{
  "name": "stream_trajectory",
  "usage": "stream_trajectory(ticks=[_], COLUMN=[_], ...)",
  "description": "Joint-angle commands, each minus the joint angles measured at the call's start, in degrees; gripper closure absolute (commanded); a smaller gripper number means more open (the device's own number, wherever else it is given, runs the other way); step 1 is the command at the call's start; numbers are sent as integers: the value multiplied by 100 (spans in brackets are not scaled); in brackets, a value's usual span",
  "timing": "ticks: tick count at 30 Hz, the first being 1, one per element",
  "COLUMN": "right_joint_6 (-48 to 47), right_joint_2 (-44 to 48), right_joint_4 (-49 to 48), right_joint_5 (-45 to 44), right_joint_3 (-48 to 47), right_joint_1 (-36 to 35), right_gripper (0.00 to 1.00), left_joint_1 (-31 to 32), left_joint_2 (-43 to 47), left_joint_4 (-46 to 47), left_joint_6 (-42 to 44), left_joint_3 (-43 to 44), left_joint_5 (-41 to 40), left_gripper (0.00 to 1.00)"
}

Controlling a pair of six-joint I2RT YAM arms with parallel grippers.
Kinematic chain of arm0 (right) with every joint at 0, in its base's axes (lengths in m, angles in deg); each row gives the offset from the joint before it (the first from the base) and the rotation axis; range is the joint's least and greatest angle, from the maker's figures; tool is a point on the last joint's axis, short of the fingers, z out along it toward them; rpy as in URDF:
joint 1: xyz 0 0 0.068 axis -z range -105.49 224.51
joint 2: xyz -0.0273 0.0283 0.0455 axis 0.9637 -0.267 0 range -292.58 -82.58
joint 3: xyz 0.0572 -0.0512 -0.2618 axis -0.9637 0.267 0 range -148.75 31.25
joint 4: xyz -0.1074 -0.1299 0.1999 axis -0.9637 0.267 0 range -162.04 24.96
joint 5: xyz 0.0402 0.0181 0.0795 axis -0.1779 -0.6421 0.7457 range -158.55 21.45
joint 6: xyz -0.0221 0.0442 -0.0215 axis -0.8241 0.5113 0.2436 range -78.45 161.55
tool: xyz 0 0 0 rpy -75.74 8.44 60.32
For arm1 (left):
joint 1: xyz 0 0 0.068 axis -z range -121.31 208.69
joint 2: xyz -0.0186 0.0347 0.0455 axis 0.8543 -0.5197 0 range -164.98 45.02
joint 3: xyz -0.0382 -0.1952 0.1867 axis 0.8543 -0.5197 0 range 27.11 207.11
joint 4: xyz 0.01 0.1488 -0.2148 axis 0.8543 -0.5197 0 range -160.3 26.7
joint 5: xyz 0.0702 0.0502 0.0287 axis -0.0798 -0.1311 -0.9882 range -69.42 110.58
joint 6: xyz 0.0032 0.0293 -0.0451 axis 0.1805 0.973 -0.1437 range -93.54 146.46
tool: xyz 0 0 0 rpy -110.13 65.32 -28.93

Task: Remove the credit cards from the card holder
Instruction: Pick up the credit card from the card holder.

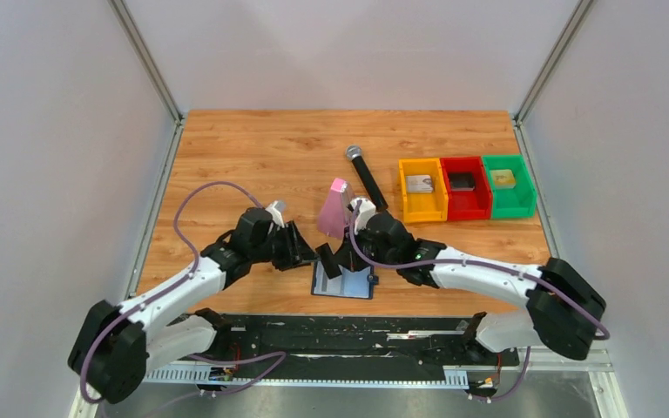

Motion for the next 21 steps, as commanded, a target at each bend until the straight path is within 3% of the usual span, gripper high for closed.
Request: stream_trajectory(ticks=[1, 5, 9, 15, 21], right_joint_6=[-1764, -2812, -3617, -4676, -5150], right_joint_2=[871, 1490, 1916, 2351, 2142], right_joint_4=[-102, -526, -673, -981, -956], right_joint_5=[-872, -1675, -2365, -3072, -3739], right_joint_3=[193, 699, 976, 1205, 1043], right_joint_1=[-357, -901, -1279, -1897, -2405], right_gripper=[100, 100, 100, 100, 100], left_joint_1=[11, 11, 16, 14, 14], left_joint_2=[998, 1744, 2019, 1985, 1882], left_joint_4=[-610, -872, -883, -117, 600], left_joint_6=[-275, -670, -1019, -1702, -2089], left_joint_3=[435, 551, 556, 165, -230], left_joint_5=[11, -91, 84, 503, 569], left_gripper=[50, 38, 32, 30, 29])
